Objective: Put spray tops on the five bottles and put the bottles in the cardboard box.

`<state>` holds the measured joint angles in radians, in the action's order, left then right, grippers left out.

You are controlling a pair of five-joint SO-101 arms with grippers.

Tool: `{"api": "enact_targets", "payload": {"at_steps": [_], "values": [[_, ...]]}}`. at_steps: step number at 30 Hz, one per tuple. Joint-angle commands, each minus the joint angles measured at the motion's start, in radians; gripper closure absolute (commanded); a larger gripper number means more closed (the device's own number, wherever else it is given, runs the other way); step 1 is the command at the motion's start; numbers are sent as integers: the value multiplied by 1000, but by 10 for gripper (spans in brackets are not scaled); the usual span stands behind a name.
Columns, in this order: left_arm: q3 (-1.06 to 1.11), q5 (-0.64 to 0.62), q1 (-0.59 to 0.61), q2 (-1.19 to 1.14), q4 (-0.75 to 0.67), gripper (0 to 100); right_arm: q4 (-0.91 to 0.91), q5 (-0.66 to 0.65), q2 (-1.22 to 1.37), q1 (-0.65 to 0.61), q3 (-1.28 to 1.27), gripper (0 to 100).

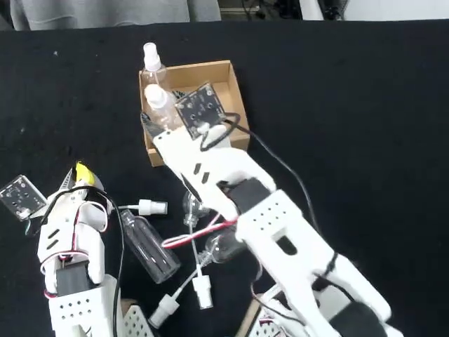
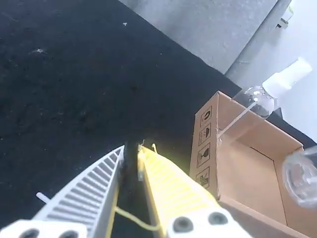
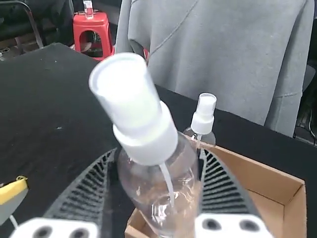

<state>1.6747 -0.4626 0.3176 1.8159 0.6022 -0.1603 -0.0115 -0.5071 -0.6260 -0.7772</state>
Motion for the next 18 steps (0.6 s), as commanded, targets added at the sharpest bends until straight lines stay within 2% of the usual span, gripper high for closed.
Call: {"api": "enact_targets", "payload": {"at_steps": [1, 14, 18], "values": [[25, 9, 7, 8, -18, 960, 58, -6, 54, -9, 94, 892], [25, 9, 7, 8, -20, 960, 368, -6, 369, 43, 117, 892], [25, 9, 5, 8, -20, 960, 387, -6, 461, 51, 166, 892]]}}
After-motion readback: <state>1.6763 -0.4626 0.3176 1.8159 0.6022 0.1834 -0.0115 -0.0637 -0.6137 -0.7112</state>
